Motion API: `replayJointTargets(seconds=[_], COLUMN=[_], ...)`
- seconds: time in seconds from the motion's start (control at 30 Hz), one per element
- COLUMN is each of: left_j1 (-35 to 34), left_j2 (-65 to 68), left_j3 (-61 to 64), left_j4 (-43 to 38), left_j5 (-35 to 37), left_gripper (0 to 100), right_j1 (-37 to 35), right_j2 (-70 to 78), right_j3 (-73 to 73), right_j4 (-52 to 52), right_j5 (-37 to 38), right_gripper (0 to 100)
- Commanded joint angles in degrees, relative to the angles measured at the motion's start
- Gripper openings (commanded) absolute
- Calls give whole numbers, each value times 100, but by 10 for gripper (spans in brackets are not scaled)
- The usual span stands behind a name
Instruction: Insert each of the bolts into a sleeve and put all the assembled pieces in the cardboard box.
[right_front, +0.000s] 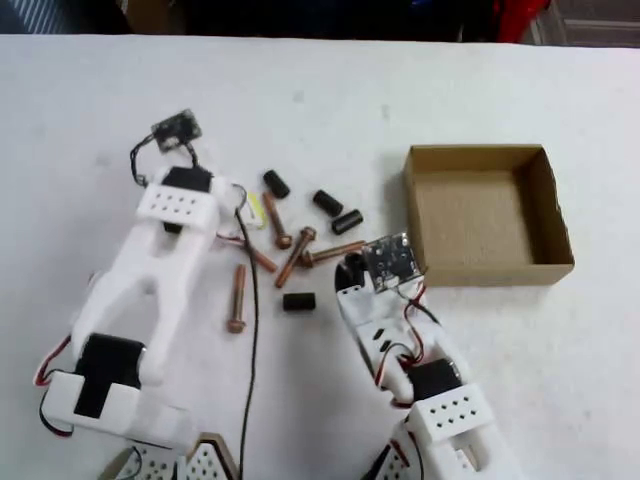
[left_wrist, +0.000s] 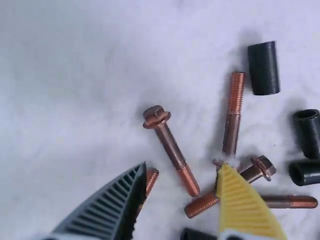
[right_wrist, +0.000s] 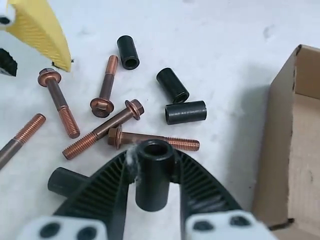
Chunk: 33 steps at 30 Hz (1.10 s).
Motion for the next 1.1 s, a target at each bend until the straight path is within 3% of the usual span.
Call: replayJointTargets(seconds=[0.0, 0.5, 0.7, 1.07], left_j1=[-31, -92, -277, -312], left_j2=[-13, -13, 760, 1851], left_j3=[158, 1143, 791, -554], left_j4=[-448, -1987, -2022, -1284], left_j5=[193, 255, 255, 255], left_gripper=[247, 203, 203, 203], right_j1=[-13, 22, 31, 31], right_j2=[-110, -110, -110, -110], right_j3=[-44, -35, -35, -35], right_j4=[-127, -101, -101, -101], right_j5=[88, 88, 88, 88], right_gripper=[16, 16, 16, 16])
